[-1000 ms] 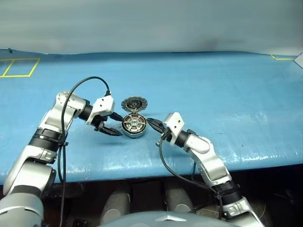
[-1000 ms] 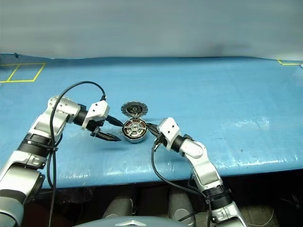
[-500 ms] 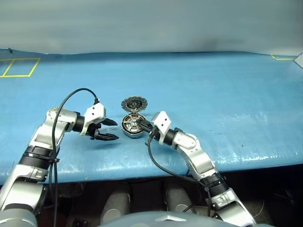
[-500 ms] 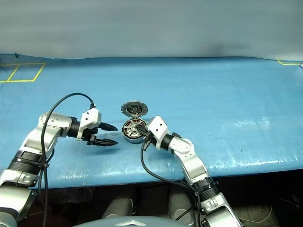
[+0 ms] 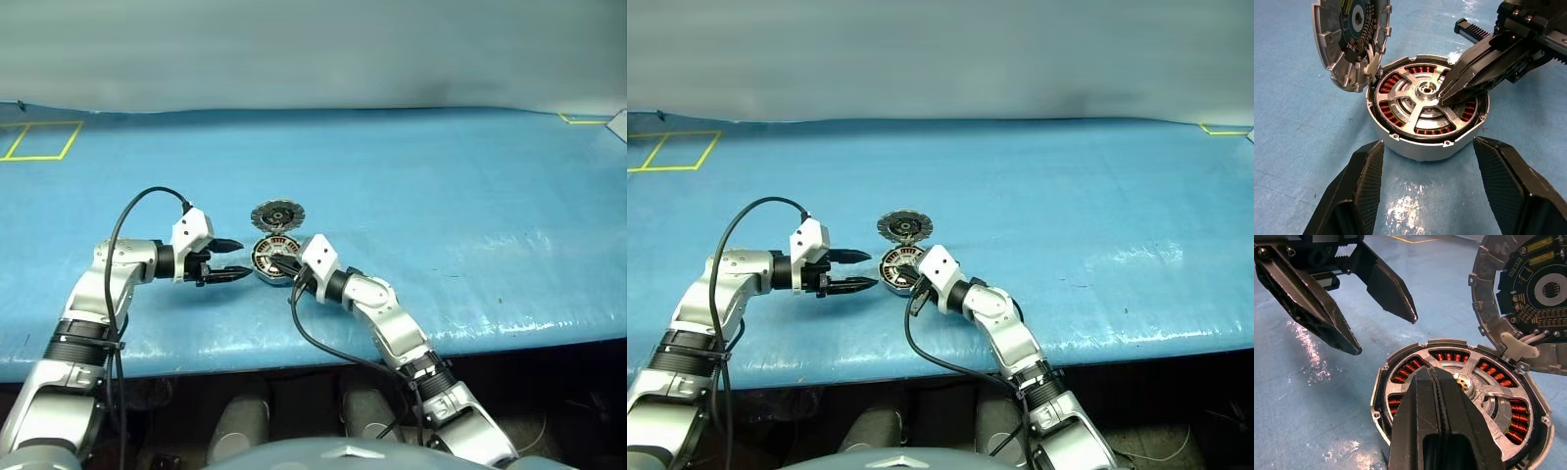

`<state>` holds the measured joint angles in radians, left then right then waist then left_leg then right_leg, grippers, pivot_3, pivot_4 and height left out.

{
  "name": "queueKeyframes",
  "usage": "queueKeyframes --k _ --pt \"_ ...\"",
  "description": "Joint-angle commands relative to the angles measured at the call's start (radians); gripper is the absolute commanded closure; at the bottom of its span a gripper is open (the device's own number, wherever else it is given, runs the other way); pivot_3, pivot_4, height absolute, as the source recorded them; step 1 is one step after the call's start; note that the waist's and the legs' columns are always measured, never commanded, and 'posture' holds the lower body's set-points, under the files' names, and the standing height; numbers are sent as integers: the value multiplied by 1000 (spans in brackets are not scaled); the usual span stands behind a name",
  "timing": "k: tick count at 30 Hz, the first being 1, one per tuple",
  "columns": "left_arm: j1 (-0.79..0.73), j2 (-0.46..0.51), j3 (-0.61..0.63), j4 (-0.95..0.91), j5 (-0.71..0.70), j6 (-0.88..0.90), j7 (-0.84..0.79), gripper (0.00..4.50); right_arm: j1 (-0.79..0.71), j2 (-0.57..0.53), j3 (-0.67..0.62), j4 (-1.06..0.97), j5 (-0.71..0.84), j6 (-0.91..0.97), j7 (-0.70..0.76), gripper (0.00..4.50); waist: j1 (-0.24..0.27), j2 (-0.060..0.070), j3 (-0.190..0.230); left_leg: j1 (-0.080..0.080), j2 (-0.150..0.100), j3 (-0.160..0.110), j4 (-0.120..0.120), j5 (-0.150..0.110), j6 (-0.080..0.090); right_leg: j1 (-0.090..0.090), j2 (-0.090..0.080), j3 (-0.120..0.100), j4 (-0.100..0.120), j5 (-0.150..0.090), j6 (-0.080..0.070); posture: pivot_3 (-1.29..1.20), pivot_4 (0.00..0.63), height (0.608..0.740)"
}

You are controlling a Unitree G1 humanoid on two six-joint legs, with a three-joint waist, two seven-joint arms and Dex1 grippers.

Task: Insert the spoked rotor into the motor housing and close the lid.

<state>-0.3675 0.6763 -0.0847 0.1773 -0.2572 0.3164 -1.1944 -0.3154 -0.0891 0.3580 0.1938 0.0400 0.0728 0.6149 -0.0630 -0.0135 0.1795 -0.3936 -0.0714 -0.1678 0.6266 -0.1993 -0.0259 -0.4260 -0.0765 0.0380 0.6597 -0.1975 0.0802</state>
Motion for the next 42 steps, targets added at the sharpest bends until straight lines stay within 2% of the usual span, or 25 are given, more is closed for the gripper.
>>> queueKeyframes --k 1,9,13,30,34,42 --pt "2 2 34 -42 -26 2 16 1358 -11 -10 6 13 -26 44 -7 4500 0 0 0 0 0 0 0 0 0 0 0 0 0 0 0 0 150 740" --pt "23 6 35 -60 -44 8 36 1358 -6 -34 42 1 -63 130 -11 4500 1 0 -1 4 2 1 0 1 -1 4 1 0 0 -1 -6 0 150 740" --pt "32 4 31 -69 -51 12 41 1358 1 -34 44 -11 -62 127 -14 4500 2 0 -1 15 3 2 -4 0 -1 14 1 0 -3 -3 -7 0 150 740" --pt "98 -28 34 -98 -78 -5 70 1358 14 -34 -39 -229 20 150 -28 4500 3 0 -1 13 9 3 -14 0 -1 12 1 0 -16 -2 -6 0 150 740" --pt "121 -45 44 -100 -82 -53 81 1358 -20 -27 -133 -213 14 155 -135 4500 4 0 -1 13 9 3 -14 -1 -1 12 1 0 -16 -2 -6 0 150 740" --pt "148 -44 54 -95 -76 -92 85 1358 -100 -94 -166 -176 -46 227 -192 4500 4 0 -1 12 9 4 -14 -1 -1 11 2 0 -16 -2 -7 0 150 740"
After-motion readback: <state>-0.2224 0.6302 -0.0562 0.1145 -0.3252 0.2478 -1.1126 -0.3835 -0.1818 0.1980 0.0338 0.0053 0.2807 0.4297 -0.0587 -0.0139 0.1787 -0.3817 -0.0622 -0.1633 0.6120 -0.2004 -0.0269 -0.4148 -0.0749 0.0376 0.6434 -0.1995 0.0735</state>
